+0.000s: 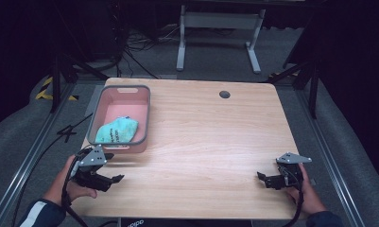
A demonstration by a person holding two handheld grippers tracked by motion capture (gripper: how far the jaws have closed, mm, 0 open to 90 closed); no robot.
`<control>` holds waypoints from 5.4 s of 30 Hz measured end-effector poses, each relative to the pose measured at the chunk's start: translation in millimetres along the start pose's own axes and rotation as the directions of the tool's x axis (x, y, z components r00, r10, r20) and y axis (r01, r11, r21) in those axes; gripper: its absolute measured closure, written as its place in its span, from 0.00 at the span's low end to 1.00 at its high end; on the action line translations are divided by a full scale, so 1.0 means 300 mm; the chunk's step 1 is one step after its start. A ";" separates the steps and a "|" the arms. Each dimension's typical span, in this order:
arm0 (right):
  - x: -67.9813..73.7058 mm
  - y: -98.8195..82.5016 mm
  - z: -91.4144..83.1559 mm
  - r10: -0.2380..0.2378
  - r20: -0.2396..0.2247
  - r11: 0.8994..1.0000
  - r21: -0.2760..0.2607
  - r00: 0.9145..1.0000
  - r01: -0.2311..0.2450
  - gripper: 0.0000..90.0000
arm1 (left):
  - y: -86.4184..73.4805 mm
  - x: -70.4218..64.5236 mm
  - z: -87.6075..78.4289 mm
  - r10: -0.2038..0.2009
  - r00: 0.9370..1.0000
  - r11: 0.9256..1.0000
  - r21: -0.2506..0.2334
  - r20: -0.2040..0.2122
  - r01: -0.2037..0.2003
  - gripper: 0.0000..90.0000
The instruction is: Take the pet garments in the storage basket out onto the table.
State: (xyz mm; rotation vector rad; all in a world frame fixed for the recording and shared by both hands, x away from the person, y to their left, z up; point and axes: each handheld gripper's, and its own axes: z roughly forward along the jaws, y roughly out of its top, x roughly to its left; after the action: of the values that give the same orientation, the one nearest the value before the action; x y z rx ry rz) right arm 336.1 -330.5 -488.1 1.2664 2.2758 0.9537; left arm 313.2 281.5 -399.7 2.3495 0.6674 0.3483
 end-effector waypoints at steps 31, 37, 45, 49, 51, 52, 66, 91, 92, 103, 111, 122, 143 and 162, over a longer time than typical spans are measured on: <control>0.001 -0.002 -0.002 -0.002 -0.002 1.000 -0.002 1.000 0.002 0.01 | 0.236 0.251 0.031 -0.012 0.998 0.995 0.101 -0.057 0.017 0.19; 0.001 -0.003 -0.002 -0.002 -0.002 1.000 -0.002 1.000 0.002 0.01 | 0.261 0.317 0.101 -0.009 0.998 0.979 0.201 -0.058 0.021 0.22; 0.001 -0.003 -0.002 -0.002 -0.002 1.000 -0.002 1.000 0.002 0.01 | 0.277 0.414 0.229 -0.067 0.996 0.933 0.351 -0.053 0.081 0.24; 0.001 -0.003 -0.002 -0.002 -0.002 1.000 -0.003 1.000 0.002 0.01 | 0.275 0.443 0.292 -0.086 0.994 0.896 0.432 -0.062 0.105 0.24; 0.001 -0.003 -0.002 -0.002 -0.002 1.000 -0.003 1.000 0.002 0.01 | 0.271 0.451 0.322 -0.090 0.994 0.880 0.462 -0.060 0.107 0.24; 0.001 -0.003 -0.002 -0.002 -0.002 1.000 -0.003 1.000 0.002 0.01 | 0.267 0.457 0.338 -0.095 0.993 0.866 0.486 -0.066 0.115 0.24; 0.001 -0.003 -0.002 -0.002 -0.002 1.000 -0.003 1.000 0.002 0.01 | 0.245 0.478 0.419 -0.153 0.979 0.770 0.605 -0.132 0.202 0.20; 0.001 -0.005 -0.003 -0.004 -0.001 1.000 -0.001 1.000 0.004 0.01 | 0.251 0.475 0.367 -0.116 0.972 0.821 0.531 -0.206 0.211 0.78; 0.001 -0.004 -0.003 -0.004 -0.001 1.000 -0.001 1.000 0.004 0.01 | 0.252 0.473 0.365 -0.112 0.973 0.823 0.530 -0.200 0.204 0.78; 0.001 -0.005 -0.004 -0.004 -0.001 1.000 -0.001 1.000 0.004 0.01 | 0.272 0.464 0.305 -0.111 0.958 0.889 0.405 -0.263 0.214 0.79; 0.001 -0.005 -0.004 -0.005 0.000 1.000 -0.001 1.000 0.005 0.01 | 0.284 0.442 0.235 -0.138 0.952 0.928 0.300 -0.272 0.221 0.80; 0.001 -0.005 -0.004 -0.004 -0.001 1.000 -0.001 1.000 0.004 0.01 | 0.289 0.411 0.138 -0.168 0.950 0.968 0.140 -0.262 0.209 0.80; 0.001 -0.005 -0.004 -0.005 0.000 1.000 -0.001 1.000 0.005 0.01 | 0.356 0.333 0.018 -0.152 0.961 0.988 -0.044 -0.231 0.146 0.81; 0.001 -0.005 -0.004 -0.004 -0.001 1.000 -0.001 1.000 0.004 0.01 | 0.500 0.221 0.021 -0.034 0.984 0.997 -0.076 -0.177 0.021 0.81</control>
State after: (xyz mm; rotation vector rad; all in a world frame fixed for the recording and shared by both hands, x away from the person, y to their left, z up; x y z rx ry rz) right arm 334.5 -331.3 -488.3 1.2606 2.2774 0.9537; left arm 426.7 216.8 -300.1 2.2543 0.7572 0.5664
